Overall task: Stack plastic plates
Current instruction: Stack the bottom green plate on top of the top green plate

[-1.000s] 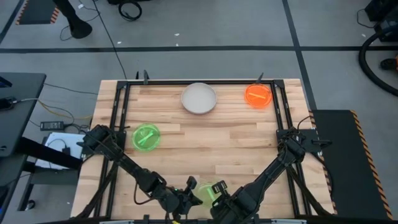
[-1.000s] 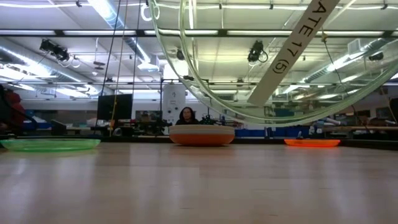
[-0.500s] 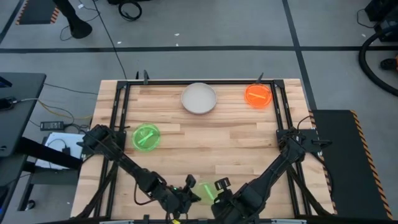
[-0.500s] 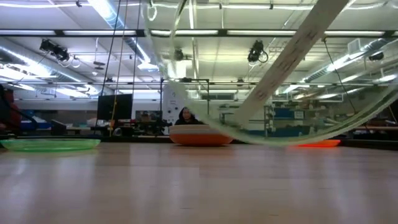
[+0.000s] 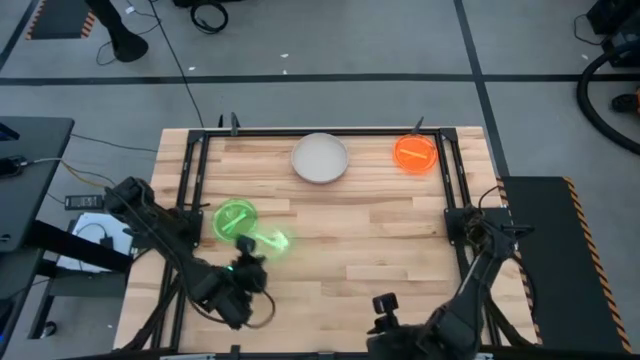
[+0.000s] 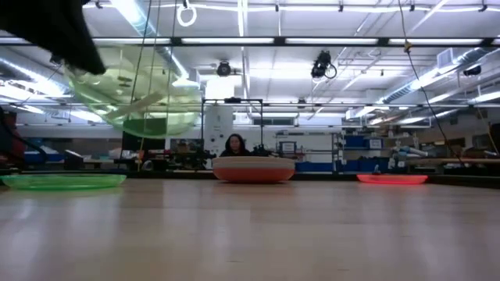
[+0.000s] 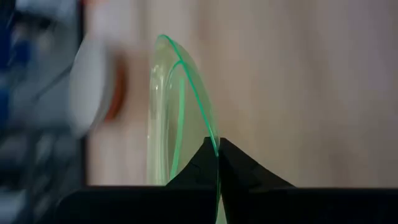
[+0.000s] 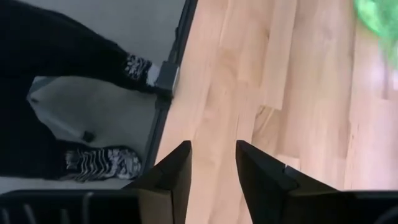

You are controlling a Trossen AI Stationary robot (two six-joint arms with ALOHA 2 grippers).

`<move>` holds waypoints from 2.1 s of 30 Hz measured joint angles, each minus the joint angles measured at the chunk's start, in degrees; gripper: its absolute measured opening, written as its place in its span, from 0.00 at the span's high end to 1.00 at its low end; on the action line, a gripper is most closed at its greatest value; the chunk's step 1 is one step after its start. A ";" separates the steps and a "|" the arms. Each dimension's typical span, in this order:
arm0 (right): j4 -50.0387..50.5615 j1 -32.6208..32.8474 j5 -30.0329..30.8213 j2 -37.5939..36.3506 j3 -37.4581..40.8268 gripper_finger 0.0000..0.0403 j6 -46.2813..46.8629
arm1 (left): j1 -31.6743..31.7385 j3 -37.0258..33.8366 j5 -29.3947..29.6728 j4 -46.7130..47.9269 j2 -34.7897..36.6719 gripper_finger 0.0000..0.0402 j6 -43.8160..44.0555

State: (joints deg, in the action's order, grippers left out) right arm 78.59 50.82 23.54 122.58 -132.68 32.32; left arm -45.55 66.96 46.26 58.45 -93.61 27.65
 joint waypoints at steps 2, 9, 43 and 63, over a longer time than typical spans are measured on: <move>-0.22 0.86 2.11 0.00 0.00 0.67 0.90 | -0.58 -0.02 0.00 9.96 0.11 0.98 7.37; -0.88 2.09 6.37 0.00 0.00 0.68 1.22 | -0.06 -1.73 -5.79 24.27 0.16 0.98 22.68; -3.17 1.43 6.89 0.09 0.04 0.68 1.03 | 8.48 -19.61 -10.86 4.37 0.03 0.92 28.66; -5.49 1.43 6.13 0.09 0.04 0.68 2.59 | 8.80 -19.61 -13.84 8.86 0.03 0.49 30.85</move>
State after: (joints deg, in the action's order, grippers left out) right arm 73.10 52.25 29.67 122.67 -132.64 34.91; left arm -36.75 47.35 32.42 67.31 -93.58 58.50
